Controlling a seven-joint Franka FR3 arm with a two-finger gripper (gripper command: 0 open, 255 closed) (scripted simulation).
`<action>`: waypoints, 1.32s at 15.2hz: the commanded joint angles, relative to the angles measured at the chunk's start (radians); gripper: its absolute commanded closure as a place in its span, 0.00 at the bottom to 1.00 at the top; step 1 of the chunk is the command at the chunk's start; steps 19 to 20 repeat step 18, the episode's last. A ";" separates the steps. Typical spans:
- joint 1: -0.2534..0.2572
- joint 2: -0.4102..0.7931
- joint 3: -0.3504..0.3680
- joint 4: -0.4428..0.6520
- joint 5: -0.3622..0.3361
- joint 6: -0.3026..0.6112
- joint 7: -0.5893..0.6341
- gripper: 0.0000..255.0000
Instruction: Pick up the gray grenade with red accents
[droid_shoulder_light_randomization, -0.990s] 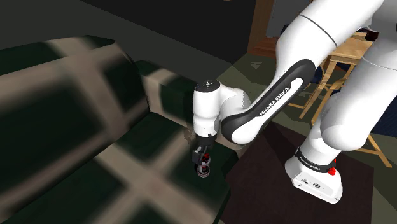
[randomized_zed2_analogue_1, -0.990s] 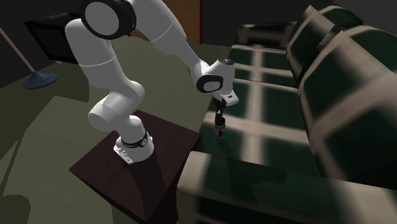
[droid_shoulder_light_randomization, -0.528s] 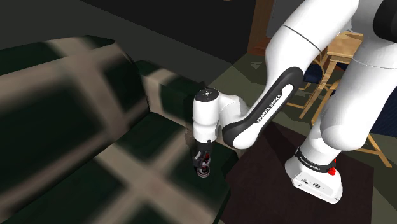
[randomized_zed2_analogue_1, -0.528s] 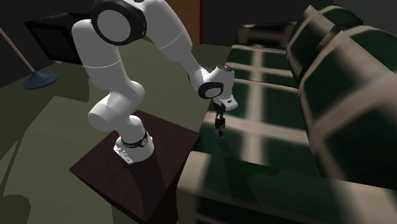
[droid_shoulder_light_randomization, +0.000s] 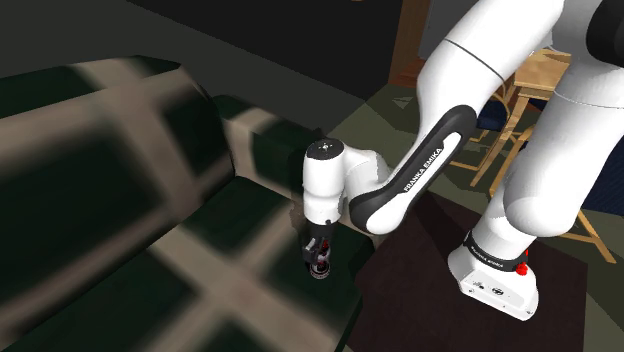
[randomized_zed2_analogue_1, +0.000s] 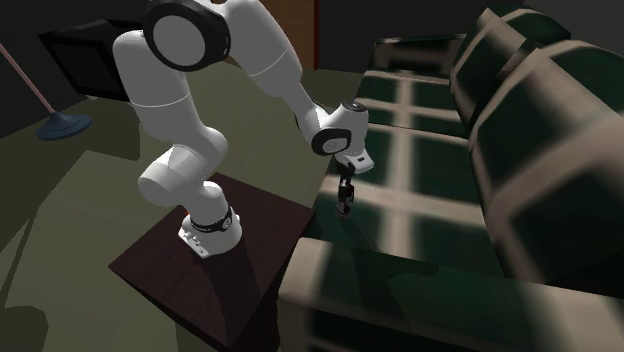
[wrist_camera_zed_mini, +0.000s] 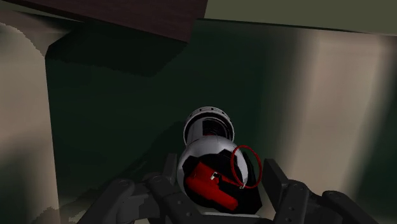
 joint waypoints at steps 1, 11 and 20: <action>0.000 0.002 0.000 -0.003 0.000 0.001 0.000 1.00; 0.007 -0.154 0.009 0.020 0.163 -0.147 -0.119 1.00; 0.018 -0.222 -0.003 0.042 0.212 -0.228 -0.157 1.00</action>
